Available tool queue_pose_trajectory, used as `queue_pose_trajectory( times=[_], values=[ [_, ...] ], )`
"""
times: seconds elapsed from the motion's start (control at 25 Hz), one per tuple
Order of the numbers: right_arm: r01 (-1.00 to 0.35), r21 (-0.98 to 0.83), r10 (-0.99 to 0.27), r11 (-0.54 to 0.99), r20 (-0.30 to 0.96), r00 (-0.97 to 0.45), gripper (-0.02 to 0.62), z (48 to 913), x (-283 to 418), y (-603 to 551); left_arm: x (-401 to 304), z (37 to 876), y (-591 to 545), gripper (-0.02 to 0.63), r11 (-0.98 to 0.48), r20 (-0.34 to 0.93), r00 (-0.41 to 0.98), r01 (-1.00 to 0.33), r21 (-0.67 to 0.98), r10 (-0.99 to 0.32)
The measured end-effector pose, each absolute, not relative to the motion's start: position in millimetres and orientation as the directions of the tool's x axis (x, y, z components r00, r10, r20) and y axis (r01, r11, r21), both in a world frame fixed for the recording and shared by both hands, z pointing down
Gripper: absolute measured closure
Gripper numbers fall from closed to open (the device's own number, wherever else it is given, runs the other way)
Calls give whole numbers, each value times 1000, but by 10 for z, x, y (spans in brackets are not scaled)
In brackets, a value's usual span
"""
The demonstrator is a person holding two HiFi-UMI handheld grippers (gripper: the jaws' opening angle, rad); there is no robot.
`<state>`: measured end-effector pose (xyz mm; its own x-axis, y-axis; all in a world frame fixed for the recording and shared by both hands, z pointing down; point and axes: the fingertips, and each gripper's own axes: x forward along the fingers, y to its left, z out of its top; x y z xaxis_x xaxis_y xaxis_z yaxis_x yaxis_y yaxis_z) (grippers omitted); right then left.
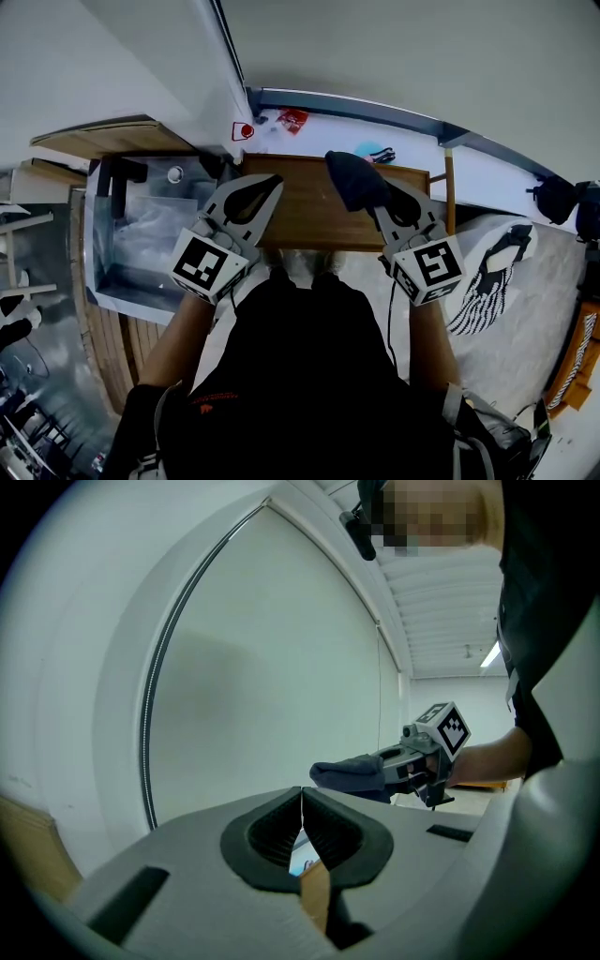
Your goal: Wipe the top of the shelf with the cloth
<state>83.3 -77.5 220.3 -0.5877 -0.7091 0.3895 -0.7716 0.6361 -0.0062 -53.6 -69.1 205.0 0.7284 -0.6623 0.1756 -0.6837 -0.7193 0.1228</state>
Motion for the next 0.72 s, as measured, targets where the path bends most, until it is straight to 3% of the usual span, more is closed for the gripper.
queue_pose_trajectory(
  times=[0.72],
  values=[
    [-763, -8, -696, 646, 404, -594, 555, 2259, 855, -795, -441, 2048, -707, 583, -718, 170, 726, -686, 120, -666]
  ],
)
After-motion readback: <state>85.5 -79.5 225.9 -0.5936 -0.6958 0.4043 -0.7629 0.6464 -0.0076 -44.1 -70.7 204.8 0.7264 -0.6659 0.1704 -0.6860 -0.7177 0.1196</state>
